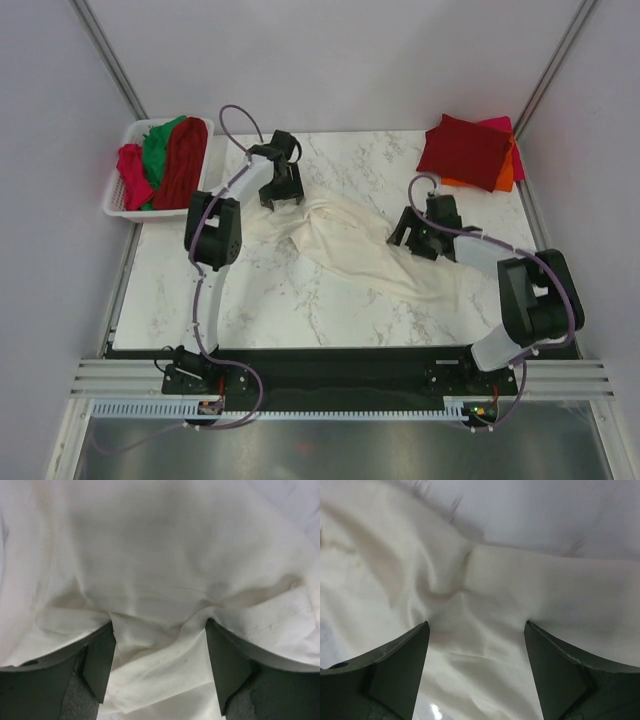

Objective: Fold and stack the t-shirts
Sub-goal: Fold the tshirt

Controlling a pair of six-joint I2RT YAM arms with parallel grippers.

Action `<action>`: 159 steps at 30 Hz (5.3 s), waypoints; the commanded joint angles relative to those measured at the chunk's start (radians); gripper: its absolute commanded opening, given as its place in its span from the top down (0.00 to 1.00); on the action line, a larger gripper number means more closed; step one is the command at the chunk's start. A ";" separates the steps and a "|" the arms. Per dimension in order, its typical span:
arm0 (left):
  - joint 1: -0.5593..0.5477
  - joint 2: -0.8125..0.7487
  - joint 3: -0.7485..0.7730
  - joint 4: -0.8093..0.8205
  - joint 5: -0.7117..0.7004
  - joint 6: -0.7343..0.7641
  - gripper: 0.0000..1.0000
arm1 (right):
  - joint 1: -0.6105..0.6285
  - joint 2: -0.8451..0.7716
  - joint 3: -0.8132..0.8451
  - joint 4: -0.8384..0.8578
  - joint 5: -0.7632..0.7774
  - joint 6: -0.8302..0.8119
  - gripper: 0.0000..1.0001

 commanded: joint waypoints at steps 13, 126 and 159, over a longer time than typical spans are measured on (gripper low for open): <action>-0.029 0.041 0.615 0.321 0.275 0.357 0.00 | 0.542 -0.392 0.292 -0.490 0.230 0.080 0.02; -0.332 -1.513 -1.576 0.456 0.167 -0.483 0.39 | 0.810 -0.380 -0.365 -0.017 0.142 0.415 0.28; -0.370 -1.366 -1.499 0.358 0.116 -0.457 0.98 | 0.812 -0.205 -0.344 0.039 0.119 0.394 0.80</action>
